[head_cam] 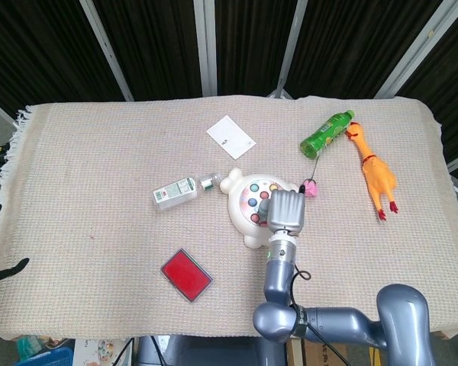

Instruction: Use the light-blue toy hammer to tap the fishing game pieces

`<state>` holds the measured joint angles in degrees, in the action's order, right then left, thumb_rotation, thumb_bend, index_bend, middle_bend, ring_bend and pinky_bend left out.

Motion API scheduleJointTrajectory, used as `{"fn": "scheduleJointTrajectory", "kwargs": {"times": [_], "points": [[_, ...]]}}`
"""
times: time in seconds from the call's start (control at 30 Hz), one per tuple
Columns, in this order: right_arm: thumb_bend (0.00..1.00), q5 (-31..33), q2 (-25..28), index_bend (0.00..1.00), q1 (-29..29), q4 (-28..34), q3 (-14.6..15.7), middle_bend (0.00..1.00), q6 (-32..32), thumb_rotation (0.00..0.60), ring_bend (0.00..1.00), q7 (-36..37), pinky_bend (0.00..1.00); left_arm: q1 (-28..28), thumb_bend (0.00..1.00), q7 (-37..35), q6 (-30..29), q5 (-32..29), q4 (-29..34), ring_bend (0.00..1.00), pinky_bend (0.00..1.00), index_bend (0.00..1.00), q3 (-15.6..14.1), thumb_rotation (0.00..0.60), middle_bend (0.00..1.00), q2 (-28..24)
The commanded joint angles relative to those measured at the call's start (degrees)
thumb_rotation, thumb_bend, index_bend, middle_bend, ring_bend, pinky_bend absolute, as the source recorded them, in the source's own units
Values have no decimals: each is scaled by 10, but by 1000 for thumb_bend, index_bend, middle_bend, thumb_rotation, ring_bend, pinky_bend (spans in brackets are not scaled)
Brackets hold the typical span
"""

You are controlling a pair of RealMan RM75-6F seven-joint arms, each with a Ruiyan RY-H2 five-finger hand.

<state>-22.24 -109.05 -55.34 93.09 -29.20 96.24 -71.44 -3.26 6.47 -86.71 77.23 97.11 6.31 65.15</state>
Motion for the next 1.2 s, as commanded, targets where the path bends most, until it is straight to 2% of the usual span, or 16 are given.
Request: {"fn": "scheduleJointTrajectory", "kwargs": {"times": [0.03,0.27,0.43,0.57,0.87,1.07,1.2], "points": [[512,-1,-4,901,-5,-9,4,612,0,600,473,-8,201,0,7,0,1,-1,0,0,0,12,0,600,0,0],[511,-11,2,901,-3,11,-8,613,11,600,473,3,202,-1,6,1,2,-1,-1,0,0,12,0,600,0,1],[512,-18,31,902,10,67,-26,613,31,600,473,11,202,0,7,1,1,0,0,0,0,12,-1,600,0,0],[512,-15,63,902,31,112,-29,612,37,600,473,16,202,1,7,2,-1,0,1,0,0,12,0,600,0,1],[512,-28,157,911,116,173,3,613,0,600,473,90,202,1,7,13,-3,-1,3,0,0,12,-1,600,0,4],[511,-30,214,911,172,175,23,613,-50,600,473,158,202,-1,6,15,-15,16,-1,0,0,12,0,600,0,9],[512,-44,249,911,208,161,47,612,-97,600,473,211,202,0,7,11,-24,29,-8,0,0,12,-1,600,0,14]]}}
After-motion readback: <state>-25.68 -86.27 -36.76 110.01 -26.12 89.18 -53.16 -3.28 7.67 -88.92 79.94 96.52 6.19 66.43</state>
